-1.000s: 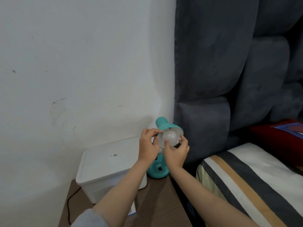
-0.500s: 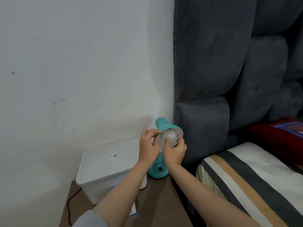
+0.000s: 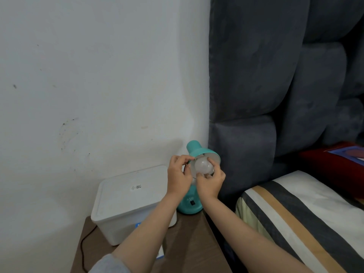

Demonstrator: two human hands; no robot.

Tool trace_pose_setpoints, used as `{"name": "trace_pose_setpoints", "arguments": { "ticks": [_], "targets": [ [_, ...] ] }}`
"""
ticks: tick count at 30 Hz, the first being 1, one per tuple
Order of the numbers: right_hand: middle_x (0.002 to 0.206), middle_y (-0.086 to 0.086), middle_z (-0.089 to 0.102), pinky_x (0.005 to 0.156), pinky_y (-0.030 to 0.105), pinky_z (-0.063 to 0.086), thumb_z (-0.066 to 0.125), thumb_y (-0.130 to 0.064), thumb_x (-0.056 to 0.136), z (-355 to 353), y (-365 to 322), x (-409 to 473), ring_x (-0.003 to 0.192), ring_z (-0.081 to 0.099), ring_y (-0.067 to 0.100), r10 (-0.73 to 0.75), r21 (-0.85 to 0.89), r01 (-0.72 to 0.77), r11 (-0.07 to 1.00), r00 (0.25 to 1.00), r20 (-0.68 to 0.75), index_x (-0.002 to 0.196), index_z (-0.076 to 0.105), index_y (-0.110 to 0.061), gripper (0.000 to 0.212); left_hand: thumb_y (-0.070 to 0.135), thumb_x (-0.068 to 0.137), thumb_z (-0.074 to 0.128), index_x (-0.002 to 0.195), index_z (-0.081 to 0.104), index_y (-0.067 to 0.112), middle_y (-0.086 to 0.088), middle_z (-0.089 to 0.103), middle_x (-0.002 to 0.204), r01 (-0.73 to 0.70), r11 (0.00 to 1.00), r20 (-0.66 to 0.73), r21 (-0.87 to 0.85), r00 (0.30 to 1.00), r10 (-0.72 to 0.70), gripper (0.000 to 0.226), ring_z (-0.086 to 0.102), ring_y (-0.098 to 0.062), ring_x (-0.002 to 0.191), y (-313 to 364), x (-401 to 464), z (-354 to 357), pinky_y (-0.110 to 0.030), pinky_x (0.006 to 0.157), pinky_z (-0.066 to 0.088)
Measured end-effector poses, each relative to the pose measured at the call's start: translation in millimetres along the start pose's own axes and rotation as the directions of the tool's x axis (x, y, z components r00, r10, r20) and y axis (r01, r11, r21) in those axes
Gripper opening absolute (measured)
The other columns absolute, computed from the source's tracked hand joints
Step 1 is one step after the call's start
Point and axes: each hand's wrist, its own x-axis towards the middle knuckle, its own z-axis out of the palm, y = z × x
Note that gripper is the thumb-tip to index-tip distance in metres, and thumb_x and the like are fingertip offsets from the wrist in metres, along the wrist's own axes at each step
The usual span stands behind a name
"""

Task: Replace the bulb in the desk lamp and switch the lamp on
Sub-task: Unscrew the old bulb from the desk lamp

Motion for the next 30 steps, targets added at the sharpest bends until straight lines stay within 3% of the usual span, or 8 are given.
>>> {"name": "trace_pose_setpoints", "arguments": {
  "ticks": [2, 7, 12, 14, 19, 22, 25, 30],
  "targets": [
    [0.121, 0.005, 0.035, 0.090, 0.035, 0.053, 0.068, 0.008, 0.073, -1.0, 1.1, -0.9, 0.100, 0.059, 0.027, 0.000, 0.013, 0.000, 1.000, 1.000, 0.004, 0.123, 0.054, -0.023, 0.060, -0.011, 0.080, 0.053, 0.095, 0.065, 0.016, -0.006, 0.054, 0.097, -0.004, 1.000, 0.008, -0.001, 1.000, 0.004, 0.033, 0.055, -0.003, 0.090, 0.1, -0.5, 0.2, -0.003, 0.079, 0.040],
    [0.132, 0.010, 0.044, 0.088, 0.032, 0.051, 0.073, -0.024, 0.079, -0.3, 1.3, -0.2, 0.103, 0.054, 0.018, 0.068, 0.036, -0.066, 0.997, 0.997, -0.048, 0.136, 0.040, -0.020, 0.065, -0.010, 0.080, 0.054, 0.095, 0.065, 0.017, -0.006, 0.054, 0.097, -0.006, 1.000, 0.007, -0.009, 1.000, 0.006, 0.033, 0.056, -0.005, 0.090, 0.1, -1.4, 1.1, -0.003, 0.078, 0.040],
    [0.127, 0.016, 0.046, 0.088, 0.044, 0.055, 0.069, 0.008, 0.070, -1.4, 4.0, 3.4, 0.101, 0.061, 0.027, -0.006, 0.040, 0.006, 0.999, 1.000, -0.003, 0.113, 0.058, -0.019, 0.051, -0.009, 0.081, 0.055, 0.094, 0.065, 0.018, -0.004, 0.054, 0.097, -0.004, 1.000, 0.002, 0.003, 1.000, 0.004, 0.032, 0.056, -0.005, 0.090, 0.0, -0.9, -0.3, -0.003, 0.080, 0.040],
    [0.125, 0.015, 0.046, 0.088, 0.042, 0.055, 0.073, 0.004, 0.069, -2.0, 3.3, 3.2, 0.100, 0.060, 0.024, -0.023, 0.033, 0.023, 0.999, 1.000, -0.003, 0.115, 0.056, -0.019, 0.054, -0.009, 0.081, 0.055, 0.094, 0.065, 0.019, -0.003, 0.053, 0.096, -0.009, 1.000, 0.007, 0.005, 1.000, 0.009, 0.033, 0.056, -0.004, 0.090, 0.2, -1.6, -0.4, -0.003, 0.079, 0.041],
    [0.130, 0.012, 0.048, 0.088, 0.033, 0.051, 0.073, -0.030, 0.078, 1.2, 1.7, 1.4, 0.105, 0.057, 0.021, 0.109, 0.063, -0.106, 0.992, 0.993, -0.052, 0.131, 0.043, -0.021, 0.061, -0.009, 0.081, 0.055, 0.095, 0.065, 0.018, -0.003, 0.054, 0.096, 0.002, 1.000, -0.002, -0.001, 1.000, -0.002, 0.032, 0.057, -0.005, 0.089, -0.1, -1.9, 0.5, -0.003, 0.078, 0.041],
    [0.123, 0.013, 0.053, 0.084, 0.031, 0.050, 0.074, -0.017, 0.077, -0.1, 3.2, 3.8, 0.100, 0.057, 0.020, 0.055, 0.041, -0.054, 0.998, 0.998, -0.024, 0.121, 0.052, -0.018, 0.049, -0.010, 0.081, 0.053, 0.094, 0.065, 0.017, -0.003, 0.053, 0.096, 0.010, 1.000, -0.005, -0.003, 1.000, -0.010, 0.033, 0.057, -0.005, 0.090, 0.1, -1.5, -0.2, -0.002, 0.079, 0.040],
    [0.121, 0.017, 0.052, 0.086, 0.040, 0.056, 0.075, 0.000, 0.068, -1.2, 5.3, 5.6, 0.098, 0.061, 0.024, 0.006, 0.030, -0.006, 1.000, 1.000, 0.001, 0.113, 0.058, -0.019, 0.052, -0.009, 0.081, 0.054, 0.094, 0.065, 0.018, -0.003, 0.053, 0.096, 0.000, 1.000, 0.002, 0.003, 1.000, 0.000, 0.032, 0.057, -0.005, 0.090, -0.5, -1.6, -0.2, -0.002, 0.079, 0.040],
    [0.128, 0.009, 0.046, 0.092, 0.041, 0.053, 0.077, -0.026, 0.074, -1.0, 4.8, 0.7, 0.107, 0.056, 0.022, 0.075, 0.047, -0.074, 0.996, 0.997, -0.025, 0.134, 0.039, -0.023, 0.072, -0.008, 0.081, 0.056, 0.094, 0.065, 0.019, -0.004, 0.054, 0.096, 0.001, 1.000, -0.004, -0.004, 1.000, -0.001, 0.031, 0.056, -0.003, 0.089, -1.6, -1.5, 2.0, -0.002, 0.078, 0.040]
  ]
}}
